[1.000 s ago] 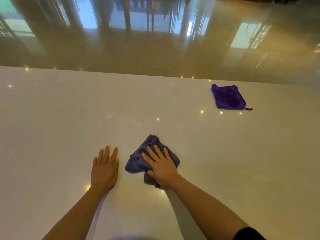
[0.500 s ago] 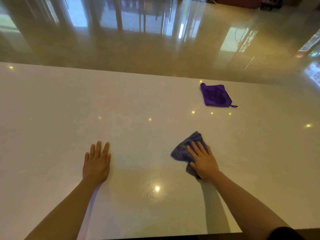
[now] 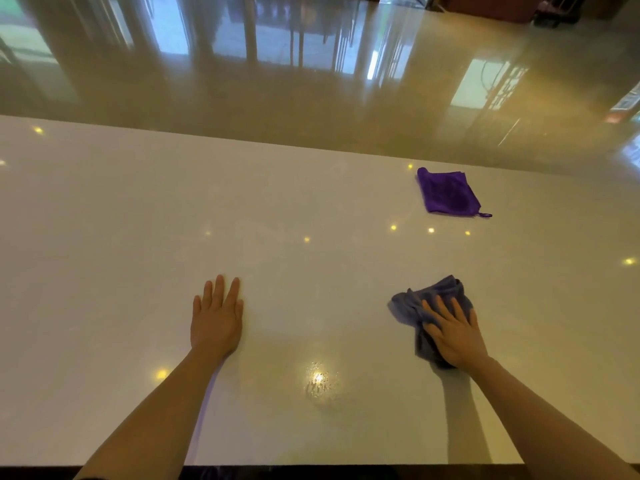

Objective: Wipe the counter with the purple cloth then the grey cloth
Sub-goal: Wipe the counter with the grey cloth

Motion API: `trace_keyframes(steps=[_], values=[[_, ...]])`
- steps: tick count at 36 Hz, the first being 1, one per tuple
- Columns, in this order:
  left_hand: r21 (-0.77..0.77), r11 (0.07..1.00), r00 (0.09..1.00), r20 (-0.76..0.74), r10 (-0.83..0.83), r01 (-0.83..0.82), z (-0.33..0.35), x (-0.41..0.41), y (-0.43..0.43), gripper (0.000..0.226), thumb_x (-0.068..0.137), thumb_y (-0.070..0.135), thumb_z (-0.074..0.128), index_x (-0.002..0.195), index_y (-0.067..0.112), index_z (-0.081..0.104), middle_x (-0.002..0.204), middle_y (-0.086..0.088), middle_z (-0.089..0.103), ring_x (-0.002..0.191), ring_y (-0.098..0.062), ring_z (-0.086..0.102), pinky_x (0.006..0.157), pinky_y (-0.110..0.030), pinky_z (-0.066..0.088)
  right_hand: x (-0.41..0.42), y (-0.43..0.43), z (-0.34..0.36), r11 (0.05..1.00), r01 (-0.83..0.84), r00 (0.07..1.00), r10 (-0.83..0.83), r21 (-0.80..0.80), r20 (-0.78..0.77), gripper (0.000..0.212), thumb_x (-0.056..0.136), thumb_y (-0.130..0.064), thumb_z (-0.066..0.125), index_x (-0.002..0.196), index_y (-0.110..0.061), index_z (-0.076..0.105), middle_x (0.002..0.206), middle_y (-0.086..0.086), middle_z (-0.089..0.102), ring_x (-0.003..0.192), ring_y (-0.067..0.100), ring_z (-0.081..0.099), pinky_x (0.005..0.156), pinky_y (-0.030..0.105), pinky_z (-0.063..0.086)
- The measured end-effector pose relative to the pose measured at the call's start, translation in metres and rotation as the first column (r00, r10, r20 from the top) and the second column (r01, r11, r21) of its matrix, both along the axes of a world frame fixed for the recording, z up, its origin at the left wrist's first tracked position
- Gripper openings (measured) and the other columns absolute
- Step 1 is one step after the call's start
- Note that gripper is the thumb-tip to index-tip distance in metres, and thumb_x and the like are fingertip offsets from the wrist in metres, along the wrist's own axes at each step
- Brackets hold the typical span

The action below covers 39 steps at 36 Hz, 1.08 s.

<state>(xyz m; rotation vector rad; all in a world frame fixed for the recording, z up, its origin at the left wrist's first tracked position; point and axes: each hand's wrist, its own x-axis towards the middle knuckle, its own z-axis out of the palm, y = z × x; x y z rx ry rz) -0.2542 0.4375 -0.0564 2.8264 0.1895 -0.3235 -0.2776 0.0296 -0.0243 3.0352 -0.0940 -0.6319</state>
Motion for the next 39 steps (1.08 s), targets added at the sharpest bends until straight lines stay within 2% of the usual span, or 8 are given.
trace_keyframes(steps=[14, 18, 22, 26, 28, 32, 36, 39], values=[[-0.004, 1.000, 1.000, 0.027, 0.000, 0.000, -0.004, 0.000, -0.001, 0.051, 0.098, 0.034, 0.012, 0.146, 0.025, -0.002, 0.158, -0.006, -0.005, 0.146, -0.025, -0.007, 0.119, -0.041, -0.001, -0.051, 0.138, -0.019, 0.906, -0.340, 0.940, 0.322, 0.250, 0.112, 0.058, 0.097, -0.043, 0.025, 0.142, -0.031, -0.009, 0.148, -0.002, -0.028, 0.139, 0.031, -0.028, 0.101, 0.035, -0.036], [-0.007, 1.000, 1.000, 0.019, -0.021, 0.021, 0.000, -0.001, -0.001, 0.051, 0.098, 0.034, 0.011, 0.146, 0.023, -0.003, 0.158, -0.008, -0.006, 0.146, -0.026, -0.007, 0.119, -0.042, -0.002, -0.071, 0.182, -0.004, 0.814, -0.532, 0.846, 0.503, 0.234, 0.174, 0.050, 0.092, -0.047, 0.027, 0.141, -0.039, 0.028, 0.154, 0.003, 0.006, 0.145, 0.032, 0.002, 0.103, 0.036, -0.031], [0.007, 1.000, 1.000, 0.019, -0.023, 0.023, 0.002, -0.002, -0.001, 0.051, 0.098, 0.033, 0.011, 0.146, 0.022, -0.003, 0.158, -0.009, -0.006, 0.146, -0.027, -0.007, 0.119, -0.042, -0.001, -0.084, 0.204, 0.004, 0.845, -0.531, 0.847, 0.531, 0.062, 0.010, 0.048, 0.083, -0.057, 0.023, 0.126, -0.052, 0.044, 0.138, -0.009, 0.052, 0.128, 0.020, 0.049, 0.104, 0.050, 0.002], [0.000, 1.000, 0.999, 0.021, -0.028, 0.028, 0.002, -0.002, 0.000, 0.051, 0.098, 0.033, 0.011, 0.146, 0.022, -0.002, 0.158, -0.009, -0.007, 0.145, -0.027, -0.008, 0.119, -0.043, -0.001, -0.080, 0.194, -0.012, 0.766, -0.600, 0.790, 0.612, 0.233, 0.022, 0.056, 0.091, -0.055, 0.030, 0.143, -0.046, 0.010, 0.159, -0.001, -0.004, 0.143, 0.033, -0.016, 0.100, 0.043, -0.035], [-0.001, 1.000, 0.999, 0.022, -0.031, 0.031, 0.002, -0.002, 0.000, 0.052, 0.098, 0.034, 0.011, 0.146, 0.022, -0.003, 0.158, -0.009, -0.007, 0.145, -0.027, -0.008, 0.119, -0.042, -0.001, -0.079, 0.191, -0.013, 0.730, -0.642, 0.763, 0.638, 0.236, 0.102, 0.061, 0.089, -0.058, 0.032, 0.142, -0.047, 0.005, 0.158, -0.001, -0.012, 0.140, 0.032, -0.027, 0.097, 0.042, -0.038], [-0.006, 0.999, 0.999, 0.022, -0.033, 0.033, 0.001, -0.002, 0.001, 0.052, 0.098, 0.034, 0.011, 0.146, 0.022, -0.003, 0.158, -0.009, -0.007, 0.145, -0.027, -0.008, 0.119, -0.043, -0.001, -0.076, 0.189, 0.006, 0.815, -0.579, 0.815, 0.579, -0.003, 0.006, 0.057, 0.080, -0.072, 0.018, 0.134, -0.054, 0.030, 0.148, -0.006, 0.039, 0.135, 0.037, 0.033, 0.100, 0.061, -0.005], [-0.004, 1.000, 1.000, 0.017, -0.026, 0.026, -0.001, -0.001, 0.000, 0.051, 0.098, 0.033, 0.011, 0.146, 0.022, -0.003, 0.158, -0.009, -0.007, 0.146, -0.027, -0.007, 0.119, -0.043, 0.000, -0.070, 0.187, 0.013, 0.792, -0.606, 0.795, 0.602, -0.072, -0.078, 0.053, 0.080, -0.072, 0.022, 0.131, -0.058, 0.031, 0.148, -0.005, 0.039, 0.133, 0.037, 0.038, 0.098, 0.063, -0.008], [0.007, 0.999, 0.999, 0.016, -0.032, 0.032, -0.001, -0.001, 0.001, 0.051, 0.098, 0.034, 0.011, 0.146, 0.022, -0.003, 0.158, -0.009, -0.007, 0.145, -0.027, -0.007, 0.119, -0.043, 0.000, -0.074, 0.189, 0.013, 0.851, -0.515, 0.856, 0.518, -0.103, -0.003, 0.049, 0.076, -0.073, 0.028, 0.122, -0.062, 0.040, 0.134, -0.013, 0.055, 0.121, 0.023, 0.056, 0.097, 0.066, 0.029]])
